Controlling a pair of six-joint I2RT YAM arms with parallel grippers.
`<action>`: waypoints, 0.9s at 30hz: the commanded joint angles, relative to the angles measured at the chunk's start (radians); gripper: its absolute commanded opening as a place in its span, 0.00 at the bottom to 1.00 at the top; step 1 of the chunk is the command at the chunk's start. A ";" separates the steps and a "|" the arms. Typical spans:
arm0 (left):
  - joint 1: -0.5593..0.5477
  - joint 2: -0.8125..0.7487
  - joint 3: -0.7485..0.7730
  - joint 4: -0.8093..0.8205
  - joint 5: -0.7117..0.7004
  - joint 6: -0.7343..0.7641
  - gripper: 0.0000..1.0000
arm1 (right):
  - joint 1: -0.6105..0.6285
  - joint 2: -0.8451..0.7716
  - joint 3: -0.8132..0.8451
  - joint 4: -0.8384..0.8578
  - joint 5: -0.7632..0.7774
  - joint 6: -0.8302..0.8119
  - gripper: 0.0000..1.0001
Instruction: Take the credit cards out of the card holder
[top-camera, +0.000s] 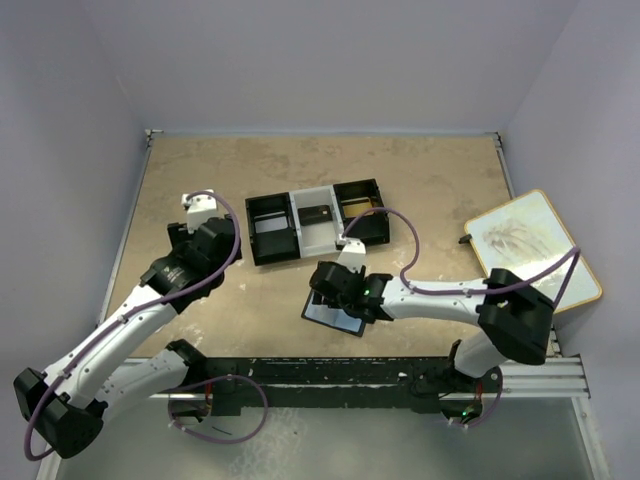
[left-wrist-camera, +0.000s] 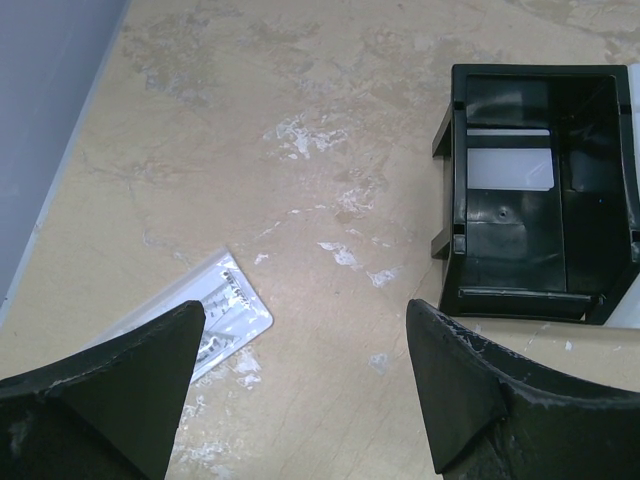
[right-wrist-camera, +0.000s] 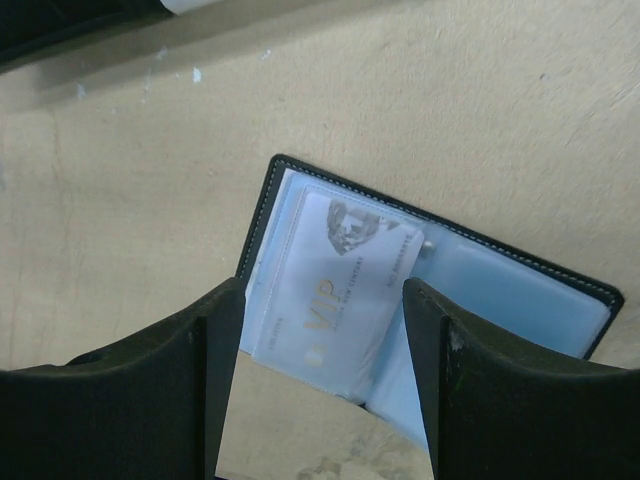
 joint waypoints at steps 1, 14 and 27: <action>0.004 0.004 0.021 0.008 -0.023 0.004 0.80 | 0.012 0.071 0.060 -0.044 0.046 0.113 0.67; 0.004 0.017 0.022 0.010 -0.016 0.010 0.80 | 0.013 0.217 0.176 -0.115 0.011 0.038 0.68; 0.004 0.016 0.020 0.010 -0.009 0.012 0.80 | 0.011 0.243 0.114 -0.046 -0.055 0.047 0.66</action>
